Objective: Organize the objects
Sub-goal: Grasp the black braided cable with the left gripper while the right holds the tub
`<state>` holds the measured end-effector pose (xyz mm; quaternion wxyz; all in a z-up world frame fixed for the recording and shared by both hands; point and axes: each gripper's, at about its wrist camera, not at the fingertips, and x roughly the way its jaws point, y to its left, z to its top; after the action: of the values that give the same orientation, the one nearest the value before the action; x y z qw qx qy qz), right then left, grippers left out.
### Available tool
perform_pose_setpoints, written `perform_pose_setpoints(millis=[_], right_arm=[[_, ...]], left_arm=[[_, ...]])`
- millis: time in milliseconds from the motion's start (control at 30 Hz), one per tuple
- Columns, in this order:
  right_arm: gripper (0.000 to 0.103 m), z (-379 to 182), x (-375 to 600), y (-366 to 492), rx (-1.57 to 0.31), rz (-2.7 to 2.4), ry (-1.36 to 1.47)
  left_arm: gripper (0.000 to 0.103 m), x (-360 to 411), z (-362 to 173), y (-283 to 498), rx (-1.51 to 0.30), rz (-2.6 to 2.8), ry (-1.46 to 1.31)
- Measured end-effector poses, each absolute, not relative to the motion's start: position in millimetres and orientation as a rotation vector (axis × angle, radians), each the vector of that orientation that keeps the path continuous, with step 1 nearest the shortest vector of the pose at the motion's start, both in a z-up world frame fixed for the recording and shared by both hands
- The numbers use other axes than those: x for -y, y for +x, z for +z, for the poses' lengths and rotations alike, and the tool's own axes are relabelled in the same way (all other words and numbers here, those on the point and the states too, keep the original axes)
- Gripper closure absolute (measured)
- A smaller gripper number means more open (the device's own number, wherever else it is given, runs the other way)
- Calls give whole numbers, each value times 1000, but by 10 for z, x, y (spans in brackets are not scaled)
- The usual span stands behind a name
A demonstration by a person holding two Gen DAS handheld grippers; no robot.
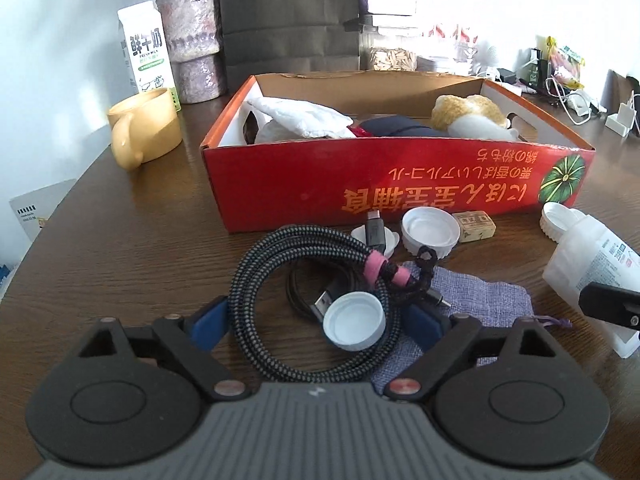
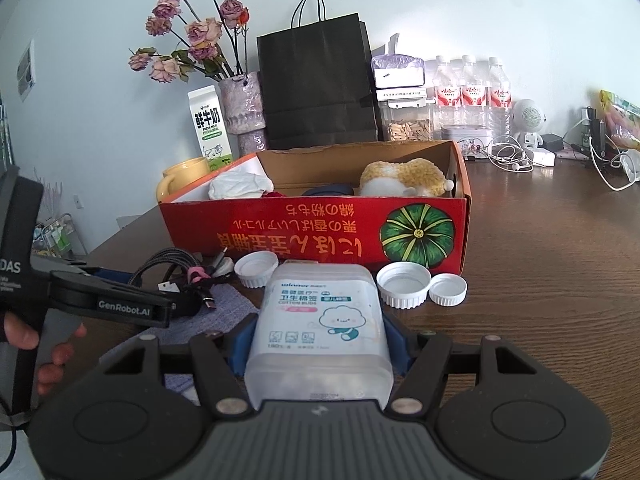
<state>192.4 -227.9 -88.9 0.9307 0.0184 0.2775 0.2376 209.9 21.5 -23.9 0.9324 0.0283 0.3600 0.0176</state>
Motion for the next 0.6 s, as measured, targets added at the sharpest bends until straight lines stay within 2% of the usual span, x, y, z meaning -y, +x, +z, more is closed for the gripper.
perform_pose_setpoints(millis=[600], right_arm=[[39,-933,2354,1924,-575,496,50]], left_arm=[[11,-130,-59,1976,-705,46,55]])
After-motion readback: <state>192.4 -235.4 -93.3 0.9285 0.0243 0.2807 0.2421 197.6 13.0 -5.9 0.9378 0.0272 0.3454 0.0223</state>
